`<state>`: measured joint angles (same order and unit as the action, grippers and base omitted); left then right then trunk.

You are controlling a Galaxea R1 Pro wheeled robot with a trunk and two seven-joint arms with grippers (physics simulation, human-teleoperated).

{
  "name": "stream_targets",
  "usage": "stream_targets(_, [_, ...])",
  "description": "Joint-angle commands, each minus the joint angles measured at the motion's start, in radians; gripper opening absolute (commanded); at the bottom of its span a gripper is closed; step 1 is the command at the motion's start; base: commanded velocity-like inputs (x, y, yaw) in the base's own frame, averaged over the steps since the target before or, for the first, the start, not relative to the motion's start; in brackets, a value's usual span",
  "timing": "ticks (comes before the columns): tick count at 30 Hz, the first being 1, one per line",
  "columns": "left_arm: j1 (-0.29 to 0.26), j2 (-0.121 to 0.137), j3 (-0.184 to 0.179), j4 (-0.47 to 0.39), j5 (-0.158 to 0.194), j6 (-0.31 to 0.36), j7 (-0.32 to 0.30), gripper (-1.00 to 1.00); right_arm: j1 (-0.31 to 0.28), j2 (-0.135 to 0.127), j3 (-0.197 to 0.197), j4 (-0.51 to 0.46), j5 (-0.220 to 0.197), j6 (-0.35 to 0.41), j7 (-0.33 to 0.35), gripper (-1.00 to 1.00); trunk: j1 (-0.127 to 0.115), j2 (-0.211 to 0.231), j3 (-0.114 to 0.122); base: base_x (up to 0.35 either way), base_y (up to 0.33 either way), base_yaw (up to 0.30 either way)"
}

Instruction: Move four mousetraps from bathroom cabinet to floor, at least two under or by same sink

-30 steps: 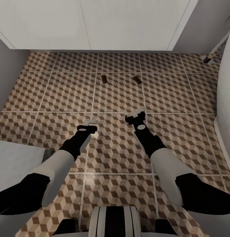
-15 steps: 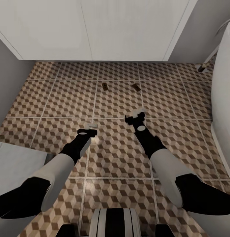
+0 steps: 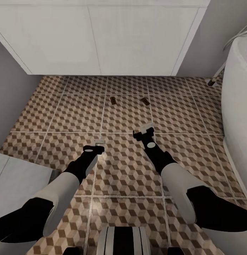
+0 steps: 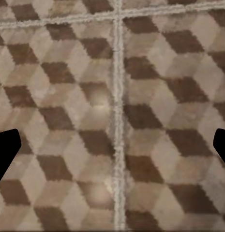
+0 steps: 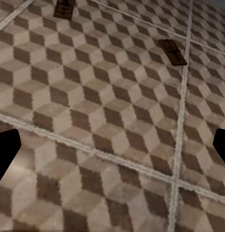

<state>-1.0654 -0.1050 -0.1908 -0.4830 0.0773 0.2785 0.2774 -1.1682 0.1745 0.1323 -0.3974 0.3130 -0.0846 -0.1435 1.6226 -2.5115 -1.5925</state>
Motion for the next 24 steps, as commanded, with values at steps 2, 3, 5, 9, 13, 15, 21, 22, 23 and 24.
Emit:
stream_targets(2, [0.005,0.002,-0.008,-0.001,0.008,-0.004,0.008,1.0,-0.001,0.0,0.003,0.028,0.009,-0.018,-0.008,1.0,-0.001,0.0,0.007,0.0,0.0,0.0])
stream_targets(3, [0.007,0.002,-0.008,-0.001,0.008,-0.01,0.008,1.0,-0.001,0.0,0.003,0.042,0.009,-0.027,-0.008,1.0,-0.001,0.001,0.011,0.0,0.0,0.0])
stream_targets(5, [0.015,0.003,-0.008,0.0,0.008,-0.022,0.008,1.0,-0.001,0.0,0.003,0.071,0.009,-0.045,-0.008,1.0,-0.002,0.001,0.019,0.0,0.0,0.0])
stream_targets(9, [0.034,0.003,-0.007,0.001,0.008,-0.046,0.008,1.0,-0.001,0.0,0.003,0.122,0.008,-0.089,-0.009,1.0,-0.004,0.002,0.034,0.0,0.0,0.0])
stream_targets(13, [0.05,0.004,-0.007,0.001,0.008,-0.06,0.008,1.0,-0.001,0.0,0.003,0.165,0.008,-0.141,-0.011,1.0,-0.006,0.003,0.05,0.0,0.0,0.0])
stream_targets(15, [0.057,0.004,-0.007,0.001,0.008,-0.063,0.008,1.0,-0.001,0.0,0.003,0.179,0.008,-0.152,-0.01,1.0,-0.007,0.003,0.058,0.0,0.0,0.0])
stream_targets(21, [0.085,0.006,-0.007,0.001,0.007,-0.067,0.009,1.0,0.0,0.0,0.003,0.237,0.006,-0.182,-0.009,1.0,-0.01,0.005,0.081,0.0,0.0,0.0])
stream_targets(22, [0.087,0.006,-0.007,0.001,0.008,-0.067,0.009,1.0,0.0,-0.002,0.003,0.247,0.006,-0.19,-0.009,1.0,-0.01,0.005,0.085,0.0,0.0,0.0])
stream_targets(23, [0.089,0.007,-0.007,0.002,0.008,-0.068,0.009,1.0,-0.001,-0.004,0.003,0.259,0.006,-0.199,-0.009,1.0,-0.01,0.005,0.089,0.0,0.0,0.0])
stream_targets(24, [0.092,0.007,-0.007,0.002,0.008,-0.068,0.008,1.0,-0.001,-0.006,0.003,0.27,0.006,-0.21,-0.009,1.0,-0.011,0.005,0.092,0.0,0.0,0.0])
